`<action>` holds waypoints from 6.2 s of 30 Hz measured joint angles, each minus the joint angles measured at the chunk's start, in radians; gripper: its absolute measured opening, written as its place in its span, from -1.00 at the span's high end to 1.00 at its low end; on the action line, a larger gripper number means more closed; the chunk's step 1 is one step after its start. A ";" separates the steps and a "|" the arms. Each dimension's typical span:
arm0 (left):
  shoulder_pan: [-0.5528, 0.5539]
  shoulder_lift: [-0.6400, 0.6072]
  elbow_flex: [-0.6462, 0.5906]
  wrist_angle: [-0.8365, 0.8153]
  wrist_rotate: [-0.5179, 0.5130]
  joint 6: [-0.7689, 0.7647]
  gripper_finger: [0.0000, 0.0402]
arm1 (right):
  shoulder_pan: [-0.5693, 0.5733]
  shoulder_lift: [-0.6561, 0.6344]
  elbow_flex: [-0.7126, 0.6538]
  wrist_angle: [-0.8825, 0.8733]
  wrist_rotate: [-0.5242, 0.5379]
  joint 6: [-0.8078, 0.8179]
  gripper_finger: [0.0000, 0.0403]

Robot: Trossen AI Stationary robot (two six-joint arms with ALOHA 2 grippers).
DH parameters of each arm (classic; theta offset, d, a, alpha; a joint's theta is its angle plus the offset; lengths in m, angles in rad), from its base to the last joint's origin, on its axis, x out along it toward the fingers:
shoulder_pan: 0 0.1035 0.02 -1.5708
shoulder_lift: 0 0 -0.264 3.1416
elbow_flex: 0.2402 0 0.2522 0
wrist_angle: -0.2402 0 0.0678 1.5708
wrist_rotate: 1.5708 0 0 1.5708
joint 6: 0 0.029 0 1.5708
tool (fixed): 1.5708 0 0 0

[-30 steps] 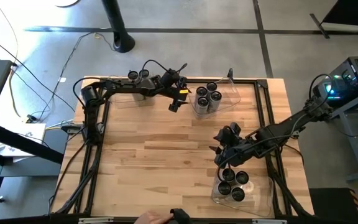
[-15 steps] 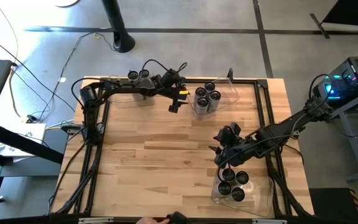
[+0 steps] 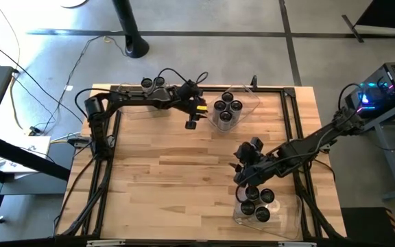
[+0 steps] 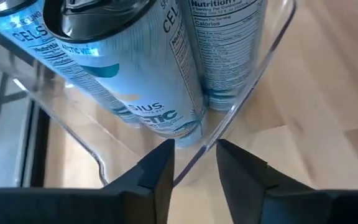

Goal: Sort soda cans
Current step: Adjust the top center transparent bin, then adjust the top left transparent bin

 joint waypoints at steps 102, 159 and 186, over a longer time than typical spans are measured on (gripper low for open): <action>-0.301 -0.738 -0.370 -0.095 -0.281 -0.343 0.01 | 0.414 0.258 0.548 -0.442 -0.307 0.726 0.37; -0.402 -0.888 -0.692 -0.262 -0.913 -0.819 0.01 | -0.226 0.646 0.523 -0.038 -0.244 -0.660 0.37; -0.020 -0.493 -0.689 0.369 -0.690 -0.275 0.25 | -0.092 0.646 0.523 -0.148 0.091 -0.467 0.37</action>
